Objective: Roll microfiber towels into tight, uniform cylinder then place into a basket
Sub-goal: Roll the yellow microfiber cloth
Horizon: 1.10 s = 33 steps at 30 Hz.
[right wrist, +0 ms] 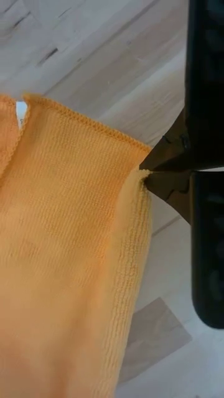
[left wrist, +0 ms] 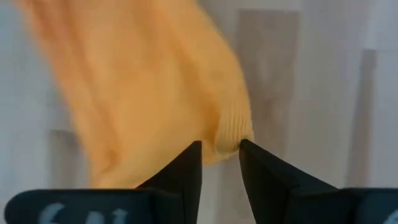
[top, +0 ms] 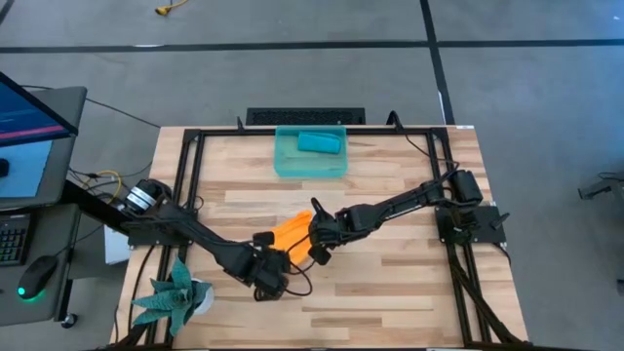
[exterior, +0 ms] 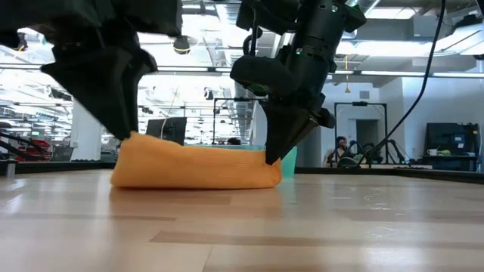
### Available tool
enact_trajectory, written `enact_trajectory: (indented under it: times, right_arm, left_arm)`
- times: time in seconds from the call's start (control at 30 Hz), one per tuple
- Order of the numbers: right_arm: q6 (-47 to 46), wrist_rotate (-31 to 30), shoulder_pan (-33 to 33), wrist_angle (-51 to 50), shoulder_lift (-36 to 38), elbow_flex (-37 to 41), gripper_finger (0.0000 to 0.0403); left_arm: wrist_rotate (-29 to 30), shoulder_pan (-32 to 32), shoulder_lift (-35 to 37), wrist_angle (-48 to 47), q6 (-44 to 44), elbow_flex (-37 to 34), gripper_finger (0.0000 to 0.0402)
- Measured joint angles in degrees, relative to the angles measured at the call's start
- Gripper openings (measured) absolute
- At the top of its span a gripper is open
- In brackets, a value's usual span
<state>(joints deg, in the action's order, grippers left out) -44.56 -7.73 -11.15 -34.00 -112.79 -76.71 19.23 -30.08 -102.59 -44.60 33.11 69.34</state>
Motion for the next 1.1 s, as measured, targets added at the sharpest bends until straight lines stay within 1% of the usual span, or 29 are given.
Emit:
enact_trajectory:
  times: [0.1,0.23,0.5,0.57,0.83,0.93,1.1]
  right_arm:
    - [-0.01,0.02,-0.01,0.02,0.0,0.0,0.0007]
    - [0.01,0.12,-0.01,0.02,0.0,0.0,0.0008]
    - [0.0,0.17,-0.05,-0.27,0.0,0.0,0.0008]
    - [0.01,0.17,-0.05,-0.28,0.0,0.0,0.0008]
    - [-0.01,0.2,-0.05,-0.27,0.0,0.0,0.0008]
    - [-0.01,0.22,-0.05,-0.26,0.0,0.0,0.0008]
    - [-0.1,0.56,0.2,-0.24,-0.02,0.0,0.0008]
  left_arm:
    - [5.69,-1.01,1.5,-1.98,0.55,0.0,0.0097]
    - [12.41,-1.81,1.93,-2.24,0.59,-0.04,0.0096]
    - [15.23,-1.34,1.95,-4.19,3.15,-3.24,0.0096]
    - [14.7,-1.36,1.95,-1.71,0.98,-4.67,0.0096]
    - [7.1,-0.03,1.93,21.47,-8.88,-14.15,0.0096]
    - [4.48,0.03,1.93,25.06,-8.98,-16.23,0.0096]
    - [2.06,0.05,2.04,27.24,-5.83,-18.89,0.0096]
